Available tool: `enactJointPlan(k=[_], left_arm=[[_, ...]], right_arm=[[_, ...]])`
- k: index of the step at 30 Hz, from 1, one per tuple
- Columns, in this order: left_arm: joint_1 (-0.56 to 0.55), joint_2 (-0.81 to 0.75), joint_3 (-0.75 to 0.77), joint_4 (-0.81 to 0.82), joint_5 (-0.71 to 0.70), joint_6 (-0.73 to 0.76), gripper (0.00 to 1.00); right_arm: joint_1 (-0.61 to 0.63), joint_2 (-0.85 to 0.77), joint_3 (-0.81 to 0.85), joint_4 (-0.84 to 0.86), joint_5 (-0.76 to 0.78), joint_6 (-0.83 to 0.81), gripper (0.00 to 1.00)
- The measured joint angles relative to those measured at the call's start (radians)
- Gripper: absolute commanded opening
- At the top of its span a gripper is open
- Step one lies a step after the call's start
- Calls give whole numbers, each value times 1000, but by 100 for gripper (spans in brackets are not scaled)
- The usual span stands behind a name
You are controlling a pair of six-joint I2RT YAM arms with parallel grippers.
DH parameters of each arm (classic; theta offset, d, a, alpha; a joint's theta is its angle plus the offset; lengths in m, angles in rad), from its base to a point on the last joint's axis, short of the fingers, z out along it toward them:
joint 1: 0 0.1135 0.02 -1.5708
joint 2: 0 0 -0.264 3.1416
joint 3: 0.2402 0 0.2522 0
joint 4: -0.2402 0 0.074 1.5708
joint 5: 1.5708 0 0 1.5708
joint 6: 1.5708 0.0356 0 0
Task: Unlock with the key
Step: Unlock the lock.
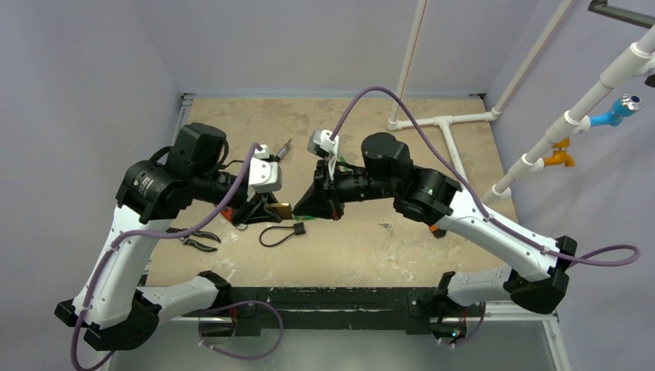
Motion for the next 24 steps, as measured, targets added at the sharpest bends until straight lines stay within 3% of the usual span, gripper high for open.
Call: enactJointPlan(k=[14, 24], left_arm=[[-4, -4, 27, 36, -39, -4, 0], [-191, -100, -30, 182, -314, 150, 0]], right_arm=[[-52, 0, -20, 69, -45, 85, 0], [-136, 10, -84, 220, -200, 299, 0]])
